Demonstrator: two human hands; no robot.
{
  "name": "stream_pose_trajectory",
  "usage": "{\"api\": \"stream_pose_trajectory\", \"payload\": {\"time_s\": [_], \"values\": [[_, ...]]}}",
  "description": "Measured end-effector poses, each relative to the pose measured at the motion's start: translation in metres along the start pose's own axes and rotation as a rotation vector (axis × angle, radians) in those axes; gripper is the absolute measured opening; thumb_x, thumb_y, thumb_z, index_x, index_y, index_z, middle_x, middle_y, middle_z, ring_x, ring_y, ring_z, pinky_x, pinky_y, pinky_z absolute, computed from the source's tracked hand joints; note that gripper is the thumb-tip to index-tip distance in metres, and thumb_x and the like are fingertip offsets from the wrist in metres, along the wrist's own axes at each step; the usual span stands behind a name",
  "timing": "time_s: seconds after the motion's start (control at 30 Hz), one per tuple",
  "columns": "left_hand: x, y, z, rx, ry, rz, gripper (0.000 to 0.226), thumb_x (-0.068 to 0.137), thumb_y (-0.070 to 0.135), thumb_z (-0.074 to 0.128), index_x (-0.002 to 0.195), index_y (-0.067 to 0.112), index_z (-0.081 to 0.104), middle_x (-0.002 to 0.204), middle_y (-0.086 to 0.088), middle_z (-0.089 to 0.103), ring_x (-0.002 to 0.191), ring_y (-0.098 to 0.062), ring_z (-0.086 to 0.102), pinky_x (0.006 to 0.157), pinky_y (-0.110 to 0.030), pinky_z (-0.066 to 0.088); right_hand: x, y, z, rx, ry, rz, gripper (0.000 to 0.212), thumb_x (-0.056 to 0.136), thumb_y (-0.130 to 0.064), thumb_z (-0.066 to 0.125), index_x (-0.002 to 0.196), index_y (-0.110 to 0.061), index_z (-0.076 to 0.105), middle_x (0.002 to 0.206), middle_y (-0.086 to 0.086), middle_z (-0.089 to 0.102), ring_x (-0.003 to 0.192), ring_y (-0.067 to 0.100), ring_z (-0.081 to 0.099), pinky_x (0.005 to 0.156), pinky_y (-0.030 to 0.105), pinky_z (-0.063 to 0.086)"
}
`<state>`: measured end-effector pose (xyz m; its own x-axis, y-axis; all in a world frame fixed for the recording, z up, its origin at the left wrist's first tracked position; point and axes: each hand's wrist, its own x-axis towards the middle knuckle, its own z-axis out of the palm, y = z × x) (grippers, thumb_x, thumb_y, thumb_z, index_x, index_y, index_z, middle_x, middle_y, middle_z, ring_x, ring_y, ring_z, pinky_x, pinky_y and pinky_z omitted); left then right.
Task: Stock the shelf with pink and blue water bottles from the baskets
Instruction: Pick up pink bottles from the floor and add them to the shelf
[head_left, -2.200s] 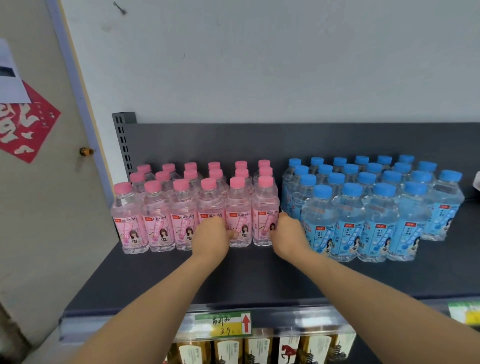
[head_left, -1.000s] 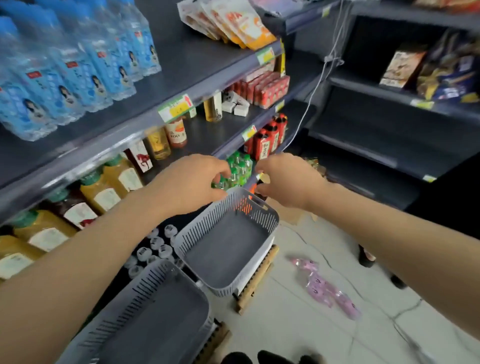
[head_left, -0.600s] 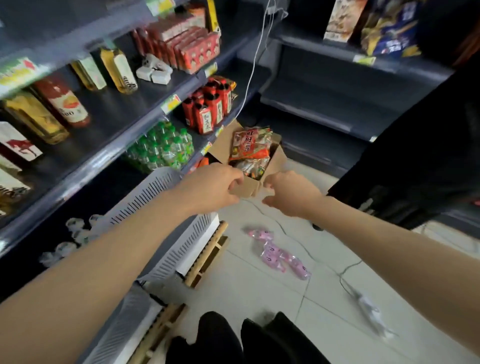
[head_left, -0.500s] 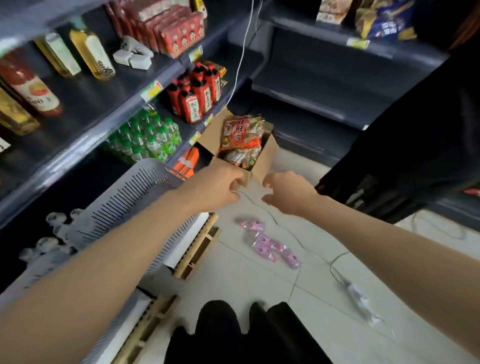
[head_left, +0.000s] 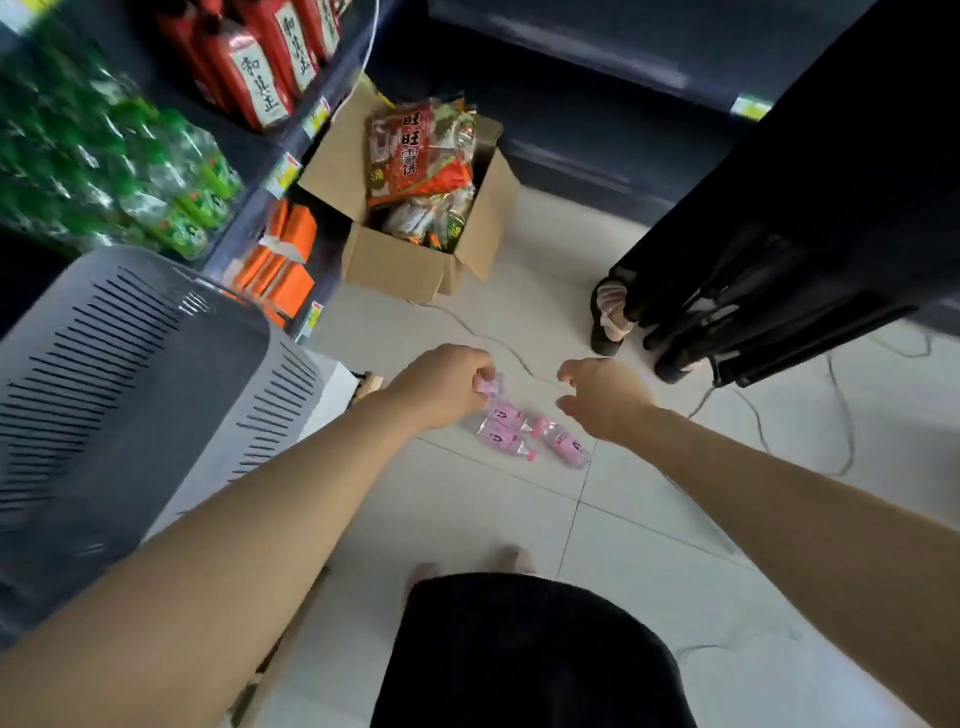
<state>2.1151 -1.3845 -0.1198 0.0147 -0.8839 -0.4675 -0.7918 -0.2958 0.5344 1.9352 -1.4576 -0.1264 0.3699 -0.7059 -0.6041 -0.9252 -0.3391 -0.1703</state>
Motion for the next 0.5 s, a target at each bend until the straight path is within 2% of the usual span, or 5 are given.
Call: {"api": "stream_pose_trajectory", "payload": {"time_s": [0.17,0.27,0.4,0.5], "values": [[0.074,-0.057,0.086,0.001,-0.054,-0.009,0.023,0.085,0.01,0.06,0.107,0.008,0.062,0.103,-0.007,0.065,0.089,-0.023,0.058,0.073,-0.026,0.042,0.076,0.035,0.09,0.042,-0.026,0.062,0.032,0.092,-0.018,0.051,0.124,-0.015,0.054,0.124,0.007,0.058,0.105,0.029,0.058,0.086,0.036,0.051],[0.121,-0.094,0.143,0.018,-0.069,0.001,0.022,0.084,0.01,0.06,0.106,0.007,0.062,0.106,-0.009,0.065,0.095,-0.026,0.059,0.077,-0.028,0.043,0.123,0.054,0.144,0.061,-0.028,0.081,0.03,0.093,-0.017,0.05,0.122,-0.014,0.054,0.123,0.007,0.059,0.103,0.028,0.059,0.085,0.038,0.053],[0.178,-0.138,0.219,0.091,-0.106,0.031,0.025,0.084,0.011,0.06,0.109,0.008,0.061,0.112,-0.008,0.064,0.099,-0.025,0.058,0.071,-0.024,0.037,0.185,0.082,0.215,0.054,-0.022,0.072,0.033,0.093,-0.023,0.052,0.125,-0.017,0.054,0.125,0.008,0.059,0.108,0.029,0.058,0.09,0.039,0.051],[0.216,-0.167,0.272,0.123,-0.135,0.054,0.028,0.085,0.011,0.06,0.113,0.008,0.059,0.121,-0.008,0.059,0.105,-0.026,0.058,0.081,-0.028,0.045,0.225,0.102,0.264,0.06,-0.02,0.094,0.033,0.092,-0.022,0.052,0.125,-0.018,0.053,0.124,0.009,0.059,0.108,0.03,0.058,0.088,0.038,0.051]]}}
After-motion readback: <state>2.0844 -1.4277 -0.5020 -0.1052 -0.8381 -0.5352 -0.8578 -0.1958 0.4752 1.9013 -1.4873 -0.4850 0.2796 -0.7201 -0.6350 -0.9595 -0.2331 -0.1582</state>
